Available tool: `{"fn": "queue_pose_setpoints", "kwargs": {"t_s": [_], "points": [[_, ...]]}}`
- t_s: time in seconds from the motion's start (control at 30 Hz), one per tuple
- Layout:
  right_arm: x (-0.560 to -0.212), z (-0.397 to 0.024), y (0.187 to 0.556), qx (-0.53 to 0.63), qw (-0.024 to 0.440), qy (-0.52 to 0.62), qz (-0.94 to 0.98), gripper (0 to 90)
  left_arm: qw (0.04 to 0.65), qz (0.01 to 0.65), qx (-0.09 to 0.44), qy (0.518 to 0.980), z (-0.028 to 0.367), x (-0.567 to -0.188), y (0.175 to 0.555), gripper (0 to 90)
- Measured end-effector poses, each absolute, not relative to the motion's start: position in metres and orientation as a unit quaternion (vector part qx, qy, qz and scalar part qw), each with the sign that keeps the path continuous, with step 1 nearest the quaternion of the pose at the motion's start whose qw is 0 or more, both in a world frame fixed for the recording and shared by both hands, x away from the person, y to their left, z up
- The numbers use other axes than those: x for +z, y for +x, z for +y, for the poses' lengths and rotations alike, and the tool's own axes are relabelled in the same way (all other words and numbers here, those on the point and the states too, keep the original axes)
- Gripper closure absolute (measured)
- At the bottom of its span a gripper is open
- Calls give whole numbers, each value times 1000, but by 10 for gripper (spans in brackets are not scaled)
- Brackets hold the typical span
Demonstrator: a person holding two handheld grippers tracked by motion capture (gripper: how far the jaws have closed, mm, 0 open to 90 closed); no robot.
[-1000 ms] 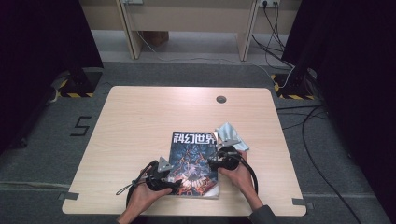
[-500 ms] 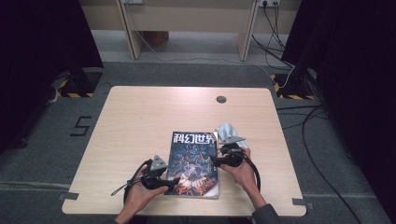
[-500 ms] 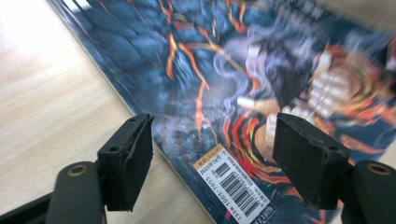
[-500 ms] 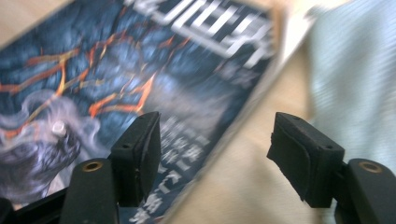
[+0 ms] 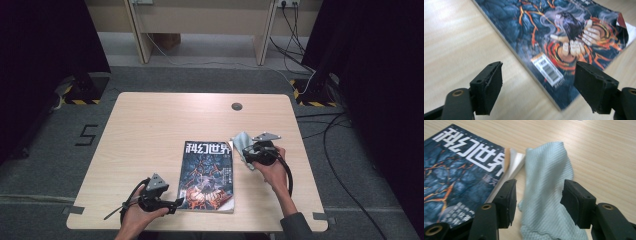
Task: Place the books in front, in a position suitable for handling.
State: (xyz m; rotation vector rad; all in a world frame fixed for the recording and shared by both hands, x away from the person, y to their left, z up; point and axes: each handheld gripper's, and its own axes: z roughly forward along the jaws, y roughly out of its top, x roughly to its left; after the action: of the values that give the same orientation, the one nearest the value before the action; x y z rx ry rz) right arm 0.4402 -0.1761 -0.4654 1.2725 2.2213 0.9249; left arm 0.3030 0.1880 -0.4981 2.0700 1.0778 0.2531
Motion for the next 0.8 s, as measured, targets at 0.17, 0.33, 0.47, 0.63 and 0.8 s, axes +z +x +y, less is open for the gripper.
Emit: {"fn": "queue_pose_setpoints", "kwargs": {"t_s": [0.17, 0.33, 0.47, 0.63, 0.8], "points": [[-469, -177, 452, 326, 210, 458, 800, 480, 385, 427, 97, 812, 195, -501, 297, 208], [-471, -176, 460, 322, 209, 458, 802, 493, 377, 425, 104, 816, 197, -503, 294, 206], [-473, -176, 465, 322, 207, 458, 802, 496, 376, 421, 106, 819, 195, -503, 294, 207], [-477, -175, 469, 318, 202, 462, 803, 497, 374, 417, 107, 822, 193, -503, 294, 207], [-479, -178, 471, 316, 203, 462, 804, 497, 374, 414, 108, 823, 193, -503, 295, 207]]}}
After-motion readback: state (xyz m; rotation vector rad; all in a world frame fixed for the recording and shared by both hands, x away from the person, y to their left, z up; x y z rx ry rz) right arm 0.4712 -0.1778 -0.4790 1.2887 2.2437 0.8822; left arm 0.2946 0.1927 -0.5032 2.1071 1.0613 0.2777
